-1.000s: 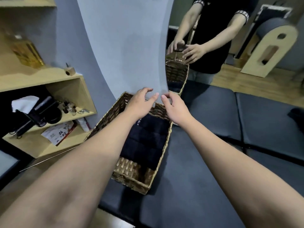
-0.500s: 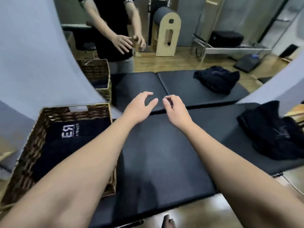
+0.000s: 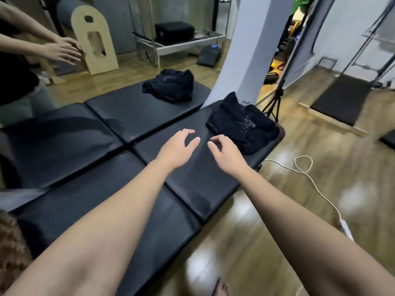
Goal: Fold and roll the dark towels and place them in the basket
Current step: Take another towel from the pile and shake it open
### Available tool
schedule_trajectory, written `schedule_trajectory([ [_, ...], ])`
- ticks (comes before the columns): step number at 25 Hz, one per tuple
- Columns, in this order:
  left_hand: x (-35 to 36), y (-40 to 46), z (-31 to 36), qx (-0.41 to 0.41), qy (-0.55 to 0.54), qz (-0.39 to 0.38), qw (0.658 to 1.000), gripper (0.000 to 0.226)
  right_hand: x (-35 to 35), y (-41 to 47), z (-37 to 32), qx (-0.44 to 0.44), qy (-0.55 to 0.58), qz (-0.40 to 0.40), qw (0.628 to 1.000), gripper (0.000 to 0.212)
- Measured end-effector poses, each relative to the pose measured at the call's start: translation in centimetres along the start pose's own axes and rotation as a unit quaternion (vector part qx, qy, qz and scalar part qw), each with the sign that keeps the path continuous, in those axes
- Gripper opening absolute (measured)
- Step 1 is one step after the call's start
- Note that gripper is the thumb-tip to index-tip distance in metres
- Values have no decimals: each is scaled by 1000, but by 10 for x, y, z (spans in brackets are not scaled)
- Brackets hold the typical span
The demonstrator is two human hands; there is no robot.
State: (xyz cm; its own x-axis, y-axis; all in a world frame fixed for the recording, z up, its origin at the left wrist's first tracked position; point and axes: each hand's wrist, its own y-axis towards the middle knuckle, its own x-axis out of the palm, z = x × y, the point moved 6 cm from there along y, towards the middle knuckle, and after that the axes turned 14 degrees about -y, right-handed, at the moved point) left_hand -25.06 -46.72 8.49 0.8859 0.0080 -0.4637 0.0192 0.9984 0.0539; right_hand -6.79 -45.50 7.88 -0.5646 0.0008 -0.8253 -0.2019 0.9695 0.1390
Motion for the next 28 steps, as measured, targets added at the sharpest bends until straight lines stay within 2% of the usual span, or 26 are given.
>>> schedule_trajectory([
  [6,128,77,41,0,-20,-44,999,48,-68,31,139,66,-25,4,997,34],
  [11,190,118,55,-16,-28,-65,997,48,-97,52,204,83,-13,-10,996,40],
  [19,237,197,26,-46,-17,-79,996,50,-62,103,271,122,49,-43,990,39],
  [28,264,354,-20,-110,-26,-69,991,49,-53,246,335,144,27,-91,985,37],
])
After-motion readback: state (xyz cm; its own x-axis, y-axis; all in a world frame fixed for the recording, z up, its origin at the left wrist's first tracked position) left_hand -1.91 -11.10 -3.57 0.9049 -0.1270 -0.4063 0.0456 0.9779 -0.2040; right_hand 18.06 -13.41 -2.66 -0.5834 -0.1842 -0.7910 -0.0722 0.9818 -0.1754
